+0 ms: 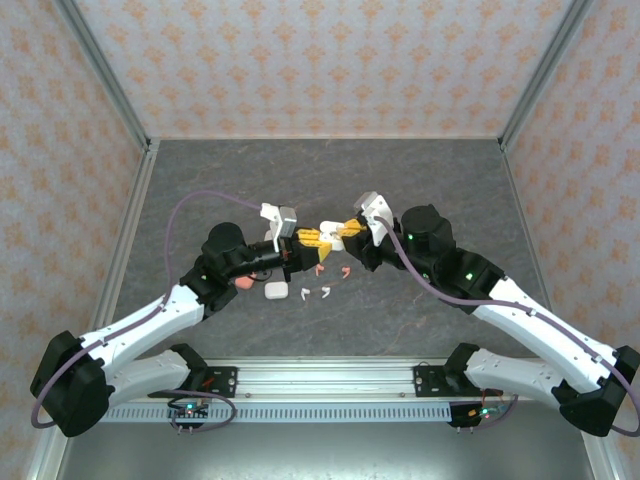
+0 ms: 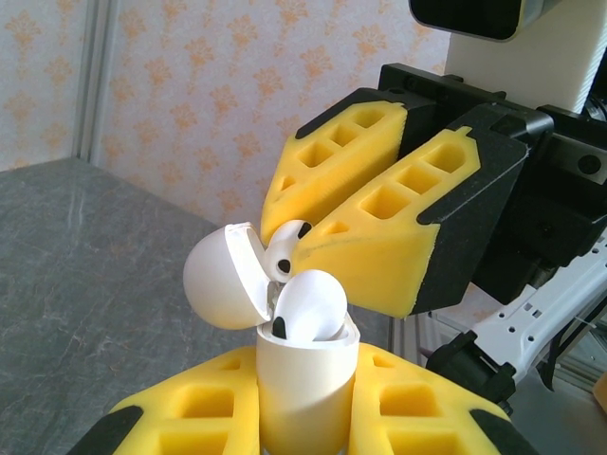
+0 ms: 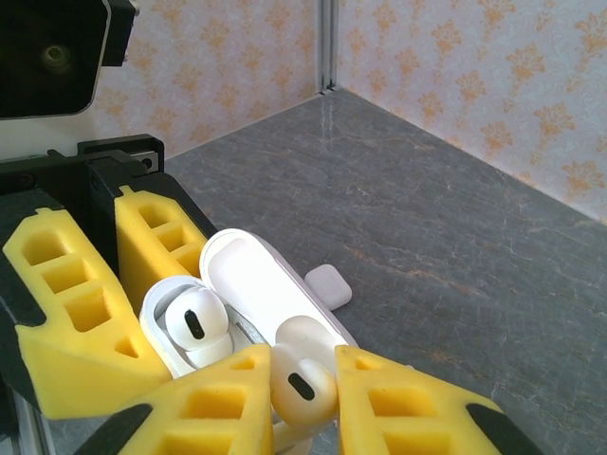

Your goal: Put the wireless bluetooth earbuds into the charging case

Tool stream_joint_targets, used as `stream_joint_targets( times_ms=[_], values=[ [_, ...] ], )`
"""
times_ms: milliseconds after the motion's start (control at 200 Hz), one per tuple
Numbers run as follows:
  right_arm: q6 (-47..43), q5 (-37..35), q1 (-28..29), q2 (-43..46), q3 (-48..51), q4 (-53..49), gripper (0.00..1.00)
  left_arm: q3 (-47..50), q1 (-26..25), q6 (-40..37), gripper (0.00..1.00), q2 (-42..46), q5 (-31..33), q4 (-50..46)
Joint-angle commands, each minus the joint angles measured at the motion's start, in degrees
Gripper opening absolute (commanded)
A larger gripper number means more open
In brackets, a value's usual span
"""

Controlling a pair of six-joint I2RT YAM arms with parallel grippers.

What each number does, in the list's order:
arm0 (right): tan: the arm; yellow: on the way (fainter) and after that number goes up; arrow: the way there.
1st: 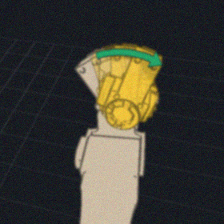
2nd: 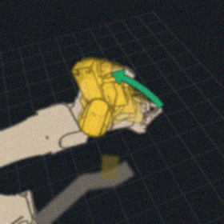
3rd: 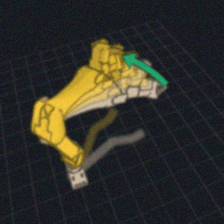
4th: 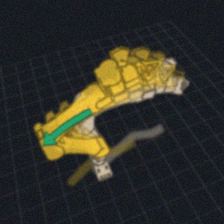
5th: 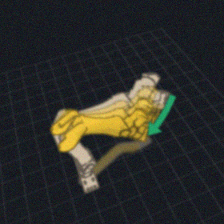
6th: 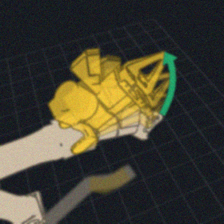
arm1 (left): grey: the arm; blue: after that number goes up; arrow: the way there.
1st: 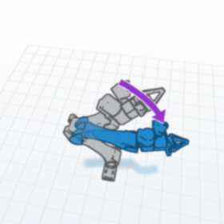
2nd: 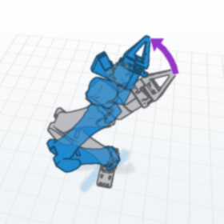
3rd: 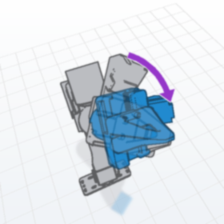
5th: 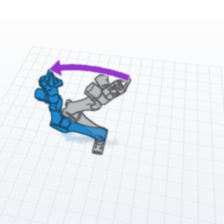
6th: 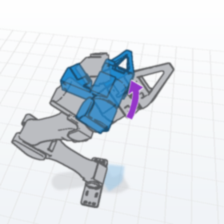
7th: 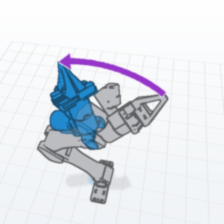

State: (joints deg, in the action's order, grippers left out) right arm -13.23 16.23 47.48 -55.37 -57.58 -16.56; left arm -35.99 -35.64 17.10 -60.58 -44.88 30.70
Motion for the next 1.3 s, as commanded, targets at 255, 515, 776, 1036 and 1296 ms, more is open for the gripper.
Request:
stream_joint_targets(
  times_ms=[255,515,776,1036,1296],
  values=[
    [3.4,5.24,-1.11,0.61,-2.55,0.5,0.43,-0.41,-0.31,-0.16,0.0,2.3,0.32,5.86],
    [8.6,8.68,-4.59,0.6,-7.88,-0.14,0.6,0.04,-0.34,-0.49,0.0,2.84,0.76,5.84],
    [13.86,13.24,-6.69,0.05,-9.91,-1.51,0.86,0.61,-0.39,-0.42,0.0,2.83,0.9,6.86],
    [19.3,18.08,-7.85,-3.34,-9.13,-5.06,0.99,1.27,-0.35,-0.29,0.0,4.28,1.01,7.79],
    [22.52,28.27,-7.85,-6.47,-8.94,-0.62,0.99,1.27,-0.48,-0.32,0.0,4.33,1.11,7.38]
  ],
)
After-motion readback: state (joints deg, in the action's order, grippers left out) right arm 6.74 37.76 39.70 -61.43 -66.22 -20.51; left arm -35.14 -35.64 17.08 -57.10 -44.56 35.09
